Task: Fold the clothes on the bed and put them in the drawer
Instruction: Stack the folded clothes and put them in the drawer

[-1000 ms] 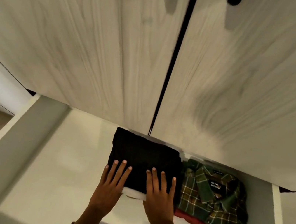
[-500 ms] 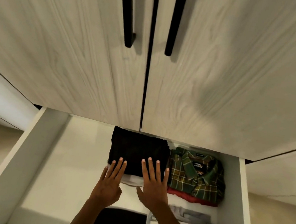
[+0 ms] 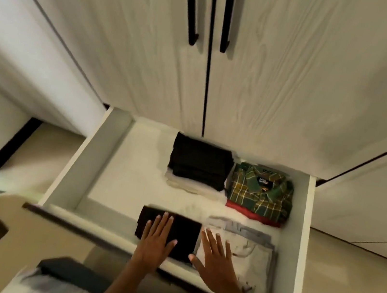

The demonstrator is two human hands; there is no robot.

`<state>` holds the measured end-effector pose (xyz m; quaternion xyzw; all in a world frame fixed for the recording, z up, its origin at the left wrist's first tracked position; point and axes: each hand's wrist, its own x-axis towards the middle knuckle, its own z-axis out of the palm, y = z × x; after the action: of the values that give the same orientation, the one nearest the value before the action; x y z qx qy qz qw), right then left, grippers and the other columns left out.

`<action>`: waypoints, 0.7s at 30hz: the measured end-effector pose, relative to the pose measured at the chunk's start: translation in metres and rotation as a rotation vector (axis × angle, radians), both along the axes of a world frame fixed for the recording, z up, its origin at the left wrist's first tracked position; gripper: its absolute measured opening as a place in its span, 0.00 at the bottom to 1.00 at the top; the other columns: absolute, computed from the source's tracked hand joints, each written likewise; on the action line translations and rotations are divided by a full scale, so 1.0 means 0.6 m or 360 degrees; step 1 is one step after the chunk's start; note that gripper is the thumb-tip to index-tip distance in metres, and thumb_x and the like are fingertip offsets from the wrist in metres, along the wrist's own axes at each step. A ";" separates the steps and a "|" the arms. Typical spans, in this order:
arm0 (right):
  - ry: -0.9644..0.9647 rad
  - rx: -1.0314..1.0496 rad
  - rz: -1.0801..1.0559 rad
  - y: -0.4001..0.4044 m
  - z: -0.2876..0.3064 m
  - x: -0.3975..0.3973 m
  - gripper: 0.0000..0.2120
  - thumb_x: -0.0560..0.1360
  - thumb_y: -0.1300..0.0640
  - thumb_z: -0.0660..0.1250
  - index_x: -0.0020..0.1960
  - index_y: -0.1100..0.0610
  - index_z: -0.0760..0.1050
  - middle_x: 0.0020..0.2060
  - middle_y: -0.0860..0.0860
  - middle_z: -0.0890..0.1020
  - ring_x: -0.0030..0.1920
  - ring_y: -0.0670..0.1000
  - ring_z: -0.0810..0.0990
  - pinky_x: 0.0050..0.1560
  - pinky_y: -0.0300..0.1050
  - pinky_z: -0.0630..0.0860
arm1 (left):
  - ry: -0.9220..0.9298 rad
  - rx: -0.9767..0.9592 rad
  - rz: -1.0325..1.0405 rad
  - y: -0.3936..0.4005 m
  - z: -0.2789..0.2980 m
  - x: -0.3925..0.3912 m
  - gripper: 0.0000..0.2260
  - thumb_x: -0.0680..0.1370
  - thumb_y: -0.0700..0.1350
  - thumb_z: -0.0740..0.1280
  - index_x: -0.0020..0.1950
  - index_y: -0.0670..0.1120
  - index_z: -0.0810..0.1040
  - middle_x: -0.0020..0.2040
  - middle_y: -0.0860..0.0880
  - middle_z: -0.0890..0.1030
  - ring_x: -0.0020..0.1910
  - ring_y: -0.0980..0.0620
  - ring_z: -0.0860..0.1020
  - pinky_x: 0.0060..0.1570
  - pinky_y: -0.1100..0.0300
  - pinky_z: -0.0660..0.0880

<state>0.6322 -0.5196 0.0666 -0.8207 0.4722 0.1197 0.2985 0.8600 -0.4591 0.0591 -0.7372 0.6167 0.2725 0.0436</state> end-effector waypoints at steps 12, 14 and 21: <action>0.0236 -0.0025 0.0289 0.120 -0.027 -0.067 0.36 0.80 0.30 0.49 0.81 0.49 0.58 0.78 0.56 0.64 0.75 0.64 0.65 0.70 0.72 0.57 | -0.0048 0.0146 0.0295 0.184 -0.015 -0.075 0.35 0.82 0.66 0.48 0.82 0.48 0.43 0.82 0.43 0.49 0.80 0.40 0.50 0.75 0.43 0.53; 0.0245 -0.0048 0.0277 0.119 -0.026 -0.060 0.35 0.80 0.30 0.47 0.80 0.48 0.58 0.78 0.57 0.64 0.75 0.65 0.65 0.70 0.74 0.58 | 0.0015 0.0164 0.0263 0.175 -0.016 -0.067 0.36 0.81 0.68 0.45 0.80 0.51 0.35 0.81 0.44 0.42 0.79 0.40 0.44 0.75 0.42 0.51; 0.0284 -0.0012 0.0164 0.077 -0.029 -0.044 0.35 0.78 0.30 0.50 0.78 0.47 0.64 0.76 0.57 0.67 0.73 0.66 0.69 0.70 0.74 0.50 | -0.0033 0.0139 0.0314 0.111 -0.012 -0.058 0.35 0.81 0.69 0.42 0.80 0.52 0.33 0.80 0.43 0.50 0.77 0.39 0.53 0.70 0.40 0.56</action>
<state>0.6056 -0.4734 0.0489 -0.8311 0.4545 0.2057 0.2456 0.8253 -0.3925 0.0518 -0.7946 0.5281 0.2944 0.0551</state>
